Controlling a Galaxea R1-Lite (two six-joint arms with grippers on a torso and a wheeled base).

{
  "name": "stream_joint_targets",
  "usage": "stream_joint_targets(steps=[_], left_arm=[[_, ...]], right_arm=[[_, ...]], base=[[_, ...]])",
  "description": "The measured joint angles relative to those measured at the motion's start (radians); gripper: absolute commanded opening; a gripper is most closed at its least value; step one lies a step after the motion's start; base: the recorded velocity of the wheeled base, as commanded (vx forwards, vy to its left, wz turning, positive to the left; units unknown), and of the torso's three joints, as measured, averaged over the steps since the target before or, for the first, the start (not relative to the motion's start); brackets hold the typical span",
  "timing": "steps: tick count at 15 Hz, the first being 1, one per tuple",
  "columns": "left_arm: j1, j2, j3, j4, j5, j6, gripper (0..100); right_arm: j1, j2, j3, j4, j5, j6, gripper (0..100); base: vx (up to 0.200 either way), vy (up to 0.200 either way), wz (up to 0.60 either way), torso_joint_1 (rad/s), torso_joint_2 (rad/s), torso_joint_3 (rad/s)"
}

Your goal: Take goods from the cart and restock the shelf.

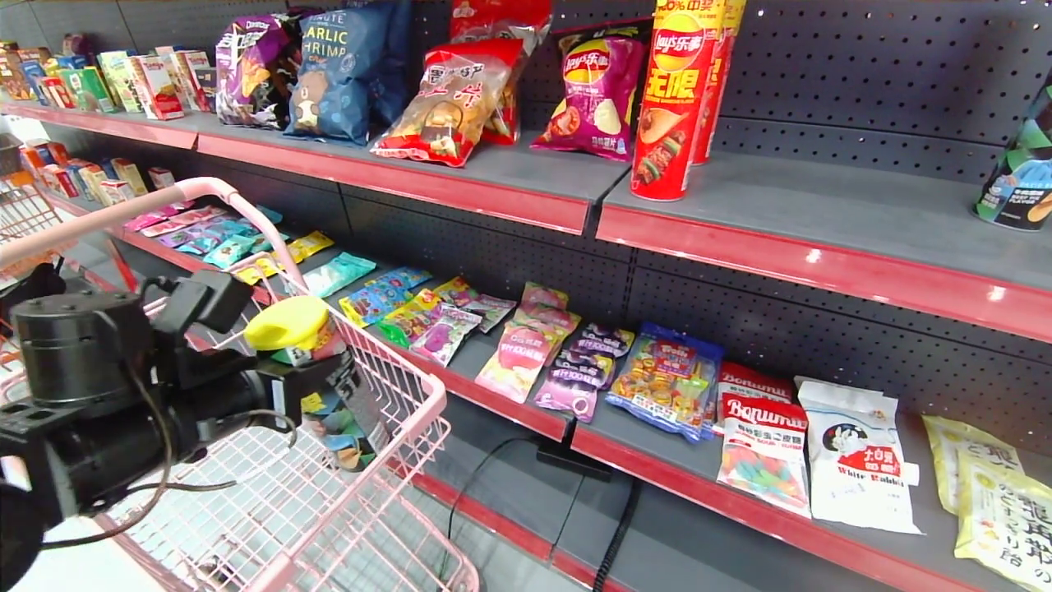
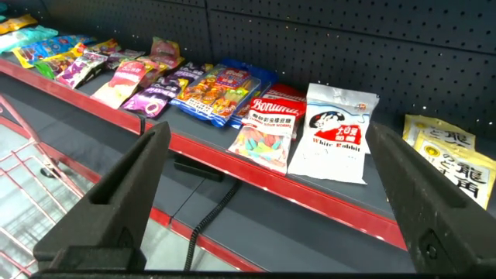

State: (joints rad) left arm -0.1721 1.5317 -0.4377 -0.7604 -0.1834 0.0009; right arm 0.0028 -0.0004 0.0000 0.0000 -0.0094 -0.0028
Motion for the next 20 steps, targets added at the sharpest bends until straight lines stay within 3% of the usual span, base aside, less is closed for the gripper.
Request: stream_joint_targets(steps=[6,11,15,20], left_arm=[[0.086,-0.557,-0.049,0.527,-0.008,-0.005,0],[0.111,-1.021,-0.117,1.021,-0.016,-0.005,0],[0.115,-1.194,-0.159,1.056,-0.015,0.000,0],[0.115,-1.249,-0.166,1.058,-0.015,0.021,0]], right_arm=[[0.000,0.000,0.000,0.000,0.000,0.001,100],[0.000,0.000,0.000,0.000,0.000,0.001,100],[0.000,0.000,0.000,0.000,0.000,0.001,100],[0.000,0.000,0.000,0.000,0.000,0.002,100]], base=[[0.000,0.000,0.00,0.000,0.00,0.000],[0.000,0.000,0.00,0.087,-0.30,-0.195],[0.000,0.000,0.00,0.177,-0.51,-0.334],[0.000,0.000,0.00,0.216,-0.56,-0.348]])
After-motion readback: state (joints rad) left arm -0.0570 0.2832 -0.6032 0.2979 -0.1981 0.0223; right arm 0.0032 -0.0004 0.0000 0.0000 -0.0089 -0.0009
